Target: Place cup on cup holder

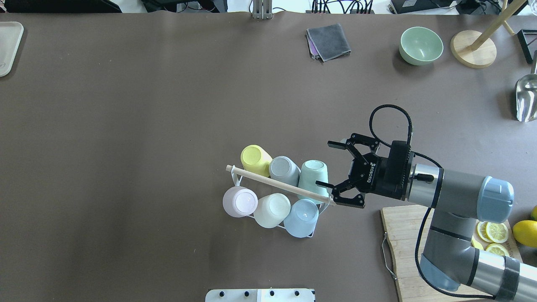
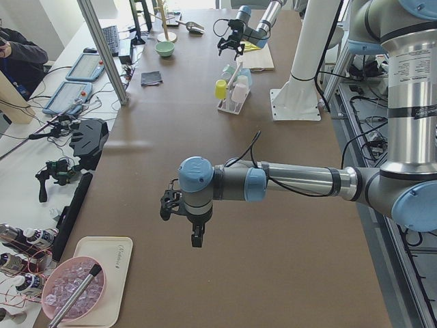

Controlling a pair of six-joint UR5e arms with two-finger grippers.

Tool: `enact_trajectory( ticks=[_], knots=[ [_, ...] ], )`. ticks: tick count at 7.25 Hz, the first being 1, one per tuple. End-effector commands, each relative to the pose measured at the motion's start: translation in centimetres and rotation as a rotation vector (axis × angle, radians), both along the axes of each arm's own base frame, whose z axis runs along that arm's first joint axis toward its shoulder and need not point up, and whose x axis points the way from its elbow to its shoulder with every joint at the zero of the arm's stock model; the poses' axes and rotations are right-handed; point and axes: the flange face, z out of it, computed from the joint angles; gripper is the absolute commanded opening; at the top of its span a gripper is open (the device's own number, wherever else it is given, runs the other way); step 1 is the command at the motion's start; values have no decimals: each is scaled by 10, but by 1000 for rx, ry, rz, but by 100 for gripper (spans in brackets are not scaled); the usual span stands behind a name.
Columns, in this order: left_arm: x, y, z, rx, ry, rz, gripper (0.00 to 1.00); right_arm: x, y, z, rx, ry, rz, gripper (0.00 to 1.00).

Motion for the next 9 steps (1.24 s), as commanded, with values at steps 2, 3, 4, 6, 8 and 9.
enact_trajectory(
  ticks=[2, 3, 4, 6, 8, 9],
  knots=[
    [0, 1, 7, -14, 4, 0, 98, 54, -11, 24, -46, 168, -98, 100],
    [0, 1, 7, -14, 4, 0, 99, 67, -24, 33, -85, 235, -138, 100],
    [0, 1, 7, -13, 3, 0, 98, 82, -43, 43, -149, 306, -135, 100],
    [0, 0, 5, -9, 3, 1, 99, 121, -71, 74, -310, 432, -141, 100],
    [0, 0, 5, -7, 5, 1, 99, 161, -88, 115, -492, 529, -76, 100],
    [0, 0, 6, -7, 3, 1, 99, 183, -95, 132, -581, 564, -46, 100]
  ],
)
